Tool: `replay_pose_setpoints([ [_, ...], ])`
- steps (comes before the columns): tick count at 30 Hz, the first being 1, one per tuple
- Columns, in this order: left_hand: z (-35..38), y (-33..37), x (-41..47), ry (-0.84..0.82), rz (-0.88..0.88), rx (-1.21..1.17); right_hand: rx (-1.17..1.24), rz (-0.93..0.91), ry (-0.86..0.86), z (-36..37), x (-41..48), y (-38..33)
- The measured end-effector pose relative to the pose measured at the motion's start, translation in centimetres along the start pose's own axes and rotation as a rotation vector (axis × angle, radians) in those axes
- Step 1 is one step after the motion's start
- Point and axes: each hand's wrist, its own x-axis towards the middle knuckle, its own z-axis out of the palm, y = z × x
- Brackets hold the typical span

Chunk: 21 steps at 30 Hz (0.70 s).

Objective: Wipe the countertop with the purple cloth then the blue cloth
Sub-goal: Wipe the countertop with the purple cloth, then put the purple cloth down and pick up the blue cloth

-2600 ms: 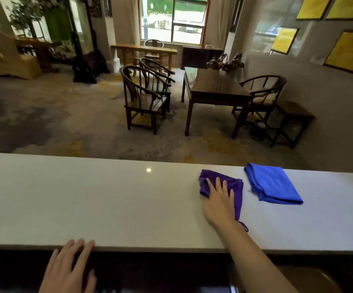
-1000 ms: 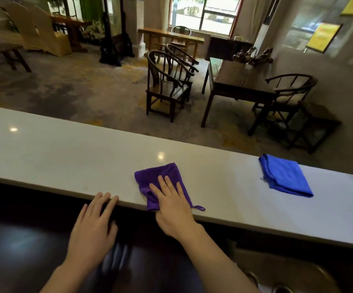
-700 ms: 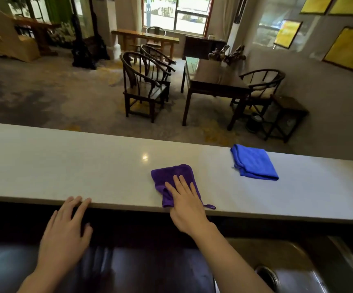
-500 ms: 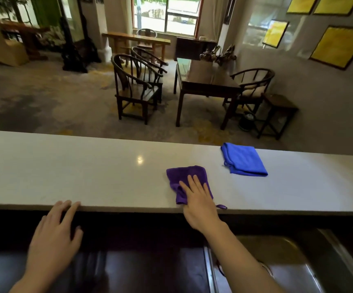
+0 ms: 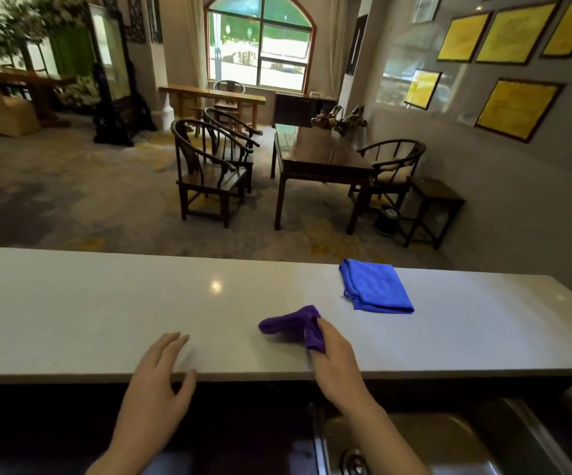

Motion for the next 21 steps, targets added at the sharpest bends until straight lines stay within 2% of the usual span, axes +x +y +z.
replay_pose_setpoints([
  [3,2.6,5.6,2.3,-0.191,-0.021,-0.254,0.215,0.062,0.0,-2.4,-0.8,-1.8],
  [8,6.3,13.5,5.2,-0.543,-0.13,-0.729,0.54,0.3,-0.122,-6.7,-2.1,-1.7],
  [11,8.2,16.5,5.8,-0.54,-0.174,-0.925,0.636,0.356,-0.087,-9.2,-2.4,0.2],
  [15,11.1,20.3,6.1,-0.533,-0.191,-0.926,0.576,0.361,0.018,-12.7,-2.2,2.7],
  [19,15.6,22.7,7.2,-0.488,-0.219,-0.747,0.259,0.297,0.184,-15.6,-0.5,5.7],
  [21,17.7,23.2,7.9,-0.475,-0.298,-0.656,0.126,0.295,0.262,-16.5,0.8,7.5],
])
